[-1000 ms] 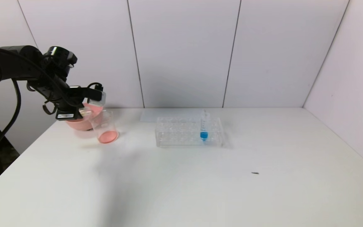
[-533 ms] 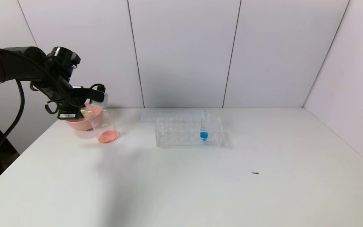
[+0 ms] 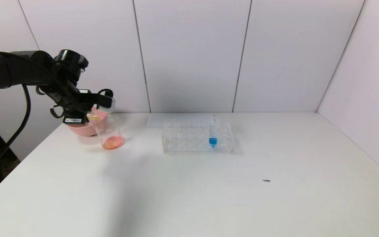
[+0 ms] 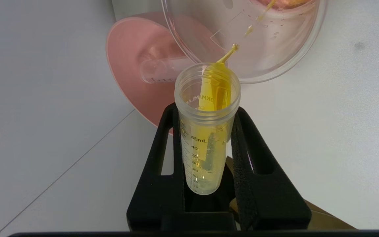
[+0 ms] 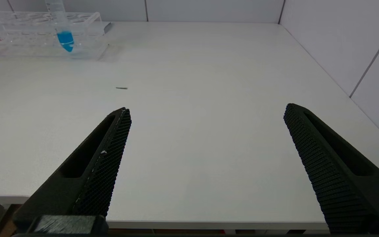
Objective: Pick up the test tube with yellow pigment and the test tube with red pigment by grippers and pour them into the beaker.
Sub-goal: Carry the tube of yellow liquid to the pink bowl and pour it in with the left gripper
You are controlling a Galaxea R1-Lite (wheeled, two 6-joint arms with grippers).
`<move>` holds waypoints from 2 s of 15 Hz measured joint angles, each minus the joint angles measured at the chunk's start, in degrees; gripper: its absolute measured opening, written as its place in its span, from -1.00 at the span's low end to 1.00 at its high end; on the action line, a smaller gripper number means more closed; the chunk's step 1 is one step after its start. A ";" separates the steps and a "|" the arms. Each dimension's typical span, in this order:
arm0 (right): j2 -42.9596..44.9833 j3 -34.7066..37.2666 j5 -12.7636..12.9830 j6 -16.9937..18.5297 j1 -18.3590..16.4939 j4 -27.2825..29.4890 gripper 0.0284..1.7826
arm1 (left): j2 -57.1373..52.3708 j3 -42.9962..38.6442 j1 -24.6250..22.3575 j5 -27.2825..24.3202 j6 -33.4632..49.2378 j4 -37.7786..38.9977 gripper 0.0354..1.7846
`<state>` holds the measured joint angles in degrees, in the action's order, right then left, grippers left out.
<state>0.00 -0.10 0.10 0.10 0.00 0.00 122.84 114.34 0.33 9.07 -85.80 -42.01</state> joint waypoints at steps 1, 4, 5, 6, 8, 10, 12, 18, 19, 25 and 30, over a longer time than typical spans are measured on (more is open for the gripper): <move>0.00 0.00 0.00 0.00 0.00 0.00 0.91 | 0.04 0.00 0.16 0.22 -0.12 0.15 -0.54; 0.00 0.00 0.00 0.01 0.02 0.00 0.91 | 0.11 0.00 0.51 0.38 -0.23 0.32 -0.54; 0.00 0.00 0.00 0.00 0.02 0.00 0.91 | 0.11 0.00 0.57 0.43 -0.23 0.32 -0.54; 0.00 0.00 -0.02 0.00 0.00 0.00 0.91 | 0.11 0.00 0.63 0.49 -0.56 0.37 -0.54; 0.00 0.00 0.00 0.00 0.00 0.00 0.91 | 0.12 0.00 0.77 1.23 -1.07 0.50 -0.54; 0.00 0.00 0.00 0.00 0.00 0.00 0.91 | 0.12 0.00 0.96 1.60 -1.08 0.50 -0.54; 0.00 0.00 0.00 0.00 0.00 0.00 0.91 | 0.12 0.00 1.07 1.65 -1.08 0.48 -0.54; 0.00 0.00 0.00 0.00 0.00 0.00 0.91 | 0.04 0.00 1.18 3.02 -1.61 0.50 -0.54; 0.00 0.00 -0.02 0.00 0.00 0.00 0.91 | 0.01 0.00 1.27 3.27 -1.60 0.48 -0.54; 0.00 0.00 0.00 0.00 0.00 0.00 0.91 | -0.07 0.00 1.45 3.50 -2.95 0.56 -0.54; 0.00 0.00 -0.02 -0.02 0.00 0.00 0.91 | -0.05 0.00 1.45 3.90 -3.10 0.59 -0.54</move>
<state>0.00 -0.10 0.07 0.07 0.00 0.00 122.80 114.34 1.78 12.97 -88.89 -41.42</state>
